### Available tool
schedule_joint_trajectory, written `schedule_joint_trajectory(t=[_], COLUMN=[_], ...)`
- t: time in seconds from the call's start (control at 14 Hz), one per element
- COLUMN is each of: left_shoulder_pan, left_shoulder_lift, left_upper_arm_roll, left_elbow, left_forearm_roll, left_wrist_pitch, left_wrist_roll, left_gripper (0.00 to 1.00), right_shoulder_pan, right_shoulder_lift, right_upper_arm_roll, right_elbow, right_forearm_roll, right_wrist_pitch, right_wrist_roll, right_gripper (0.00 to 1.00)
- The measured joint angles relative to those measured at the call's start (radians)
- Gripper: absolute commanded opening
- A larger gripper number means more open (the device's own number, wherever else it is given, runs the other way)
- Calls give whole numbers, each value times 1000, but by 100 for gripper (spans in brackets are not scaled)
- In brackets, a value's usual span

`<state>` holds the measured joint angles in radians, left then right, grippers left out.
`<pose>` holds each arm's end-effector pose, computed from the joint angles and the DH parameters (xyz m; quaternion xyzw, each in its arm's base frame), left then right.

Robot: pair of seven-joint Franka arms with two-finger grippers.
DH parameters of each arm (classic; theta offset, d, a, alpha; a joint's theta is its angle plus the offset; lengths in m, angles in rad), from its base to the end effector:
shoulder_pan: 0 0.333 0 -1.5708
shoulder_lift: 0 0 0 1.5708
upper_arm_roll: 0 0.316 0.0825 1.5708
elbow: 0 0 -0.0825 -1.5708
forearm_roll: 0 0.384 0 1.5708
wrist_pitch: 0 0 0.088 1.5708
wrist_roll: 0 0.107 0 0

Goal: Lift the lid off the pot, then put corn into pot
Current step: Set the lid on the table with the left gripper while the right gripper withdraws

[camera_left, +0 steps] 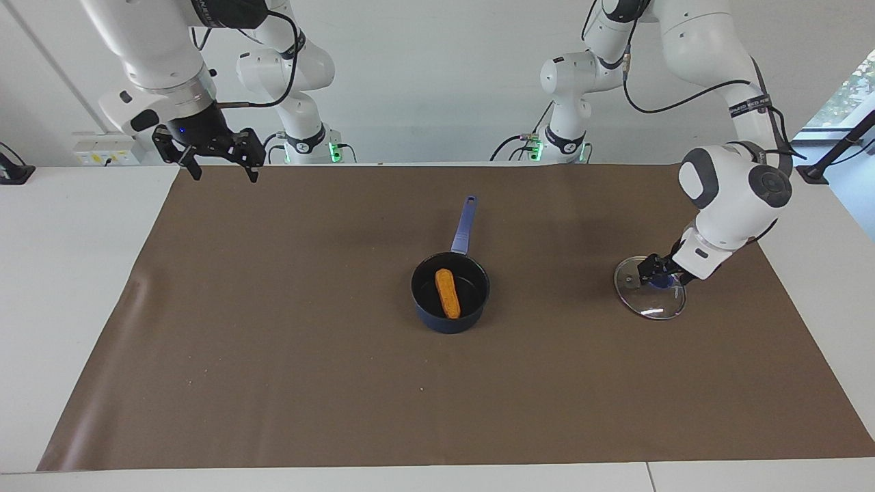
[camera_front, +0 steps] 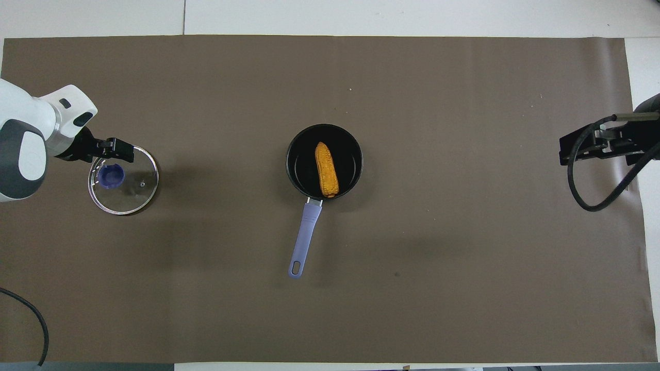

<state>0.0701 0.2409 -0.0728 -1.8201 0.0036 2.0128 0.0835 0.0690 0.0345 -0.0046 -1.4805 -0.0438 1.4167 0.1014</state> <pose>0.6158 0.0010 0.4014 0.9988 -0.0430 -0.0235 0.0080 0.5484 0.0302 0.6347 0.9983 -0.0208 -0.0471 0.0258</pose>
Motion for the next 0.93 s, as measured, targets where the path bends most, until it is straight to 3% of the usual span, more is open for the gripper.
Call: schedule_joint_trajectory(t=[0.21, 0.36, 0.64, 0.93], left_shoulder_pan=[-59, -72, -72, -73], left_shoulder_lift=[-27, -74, -218, -274], left_upper_arm_roll=[-3, -4, -2, -2], left_elbow=[161, 213, 202, 131], left_forearm_roll=[0, 0, 0, 0], left_wrist_pitch=[-194, -303, -478, -505], left_wrist_roll=[-81, -89, -89, -90], left_gripper=[100, 100, 100, 100], right_shoulder_pan=[3, -6, -44, -44], right_shoulder_lift=[-20, -36, -36, -35], right_upper_arm_roll=[17, 16, 7, 12], right_elbow=[-77, -115, -133, -144], right_forearm_roll=[0, -2, -2, -2], right_wrist_pitch=[33, 105, 141, 138], right_wrist_roll=[0, -17, -71, -73], right_gripper=[100, 100, 100, 100])
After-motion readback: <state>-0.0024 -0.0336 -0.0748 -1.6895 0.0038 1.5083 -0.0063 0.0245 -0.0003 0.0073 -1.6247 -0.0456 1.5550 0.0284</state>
